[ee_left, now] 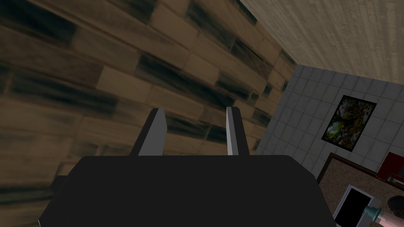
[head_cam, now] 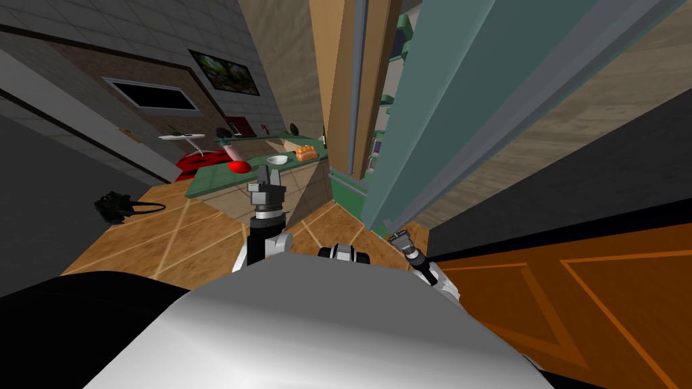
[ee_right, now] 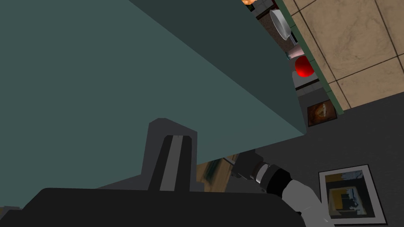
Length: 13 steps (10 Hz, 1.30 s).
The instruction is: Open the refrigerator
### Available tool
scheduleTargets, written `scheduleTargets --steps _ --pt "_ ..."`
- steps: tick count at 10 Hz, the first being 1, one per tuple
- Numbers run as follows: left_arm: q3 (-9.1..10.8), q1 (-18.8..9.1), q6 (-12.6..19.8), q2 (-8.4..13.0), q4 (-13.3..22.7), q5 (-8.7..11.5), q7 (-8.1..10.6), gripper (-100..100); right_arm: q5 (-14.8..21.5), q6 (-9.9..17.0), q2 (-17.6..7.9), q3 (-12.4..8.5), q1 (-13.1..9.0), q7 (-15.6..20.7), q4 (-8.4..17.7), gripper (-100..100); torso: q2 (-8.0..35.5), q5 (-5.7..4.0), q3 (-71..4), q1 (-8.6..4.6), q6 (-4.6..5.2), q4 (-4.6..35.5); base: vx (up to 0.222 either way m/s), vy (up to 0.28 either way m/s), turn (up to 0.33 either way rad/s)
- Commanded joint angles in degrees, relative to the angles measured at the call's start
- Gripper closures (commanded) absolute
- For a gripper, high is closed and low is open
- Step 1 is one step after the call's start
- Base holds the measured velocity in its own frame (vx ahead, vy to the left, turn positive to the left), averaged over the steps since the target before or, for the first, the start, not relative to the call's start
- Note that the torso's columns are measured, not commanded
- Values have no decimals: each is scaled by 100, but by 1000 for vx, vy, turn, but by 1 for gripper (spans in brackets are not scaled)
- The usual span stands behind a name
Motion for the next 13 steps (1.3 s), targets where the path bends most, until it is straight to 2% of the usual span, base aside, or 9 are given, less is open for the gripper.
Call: scheduleTargets --steps 1,13 --pt "0 0 0 0 0 0 0 0 -115 -88 -97 -116 -180 -108 -82 -100 8 14 -1 4 1 19 -24 20 5" --pt "0 0 0 0 0 0 0 0 -142 -41 -150 -146 -229 -200 -114 -100 17 21 4 14 1 26 -5 3 -1"
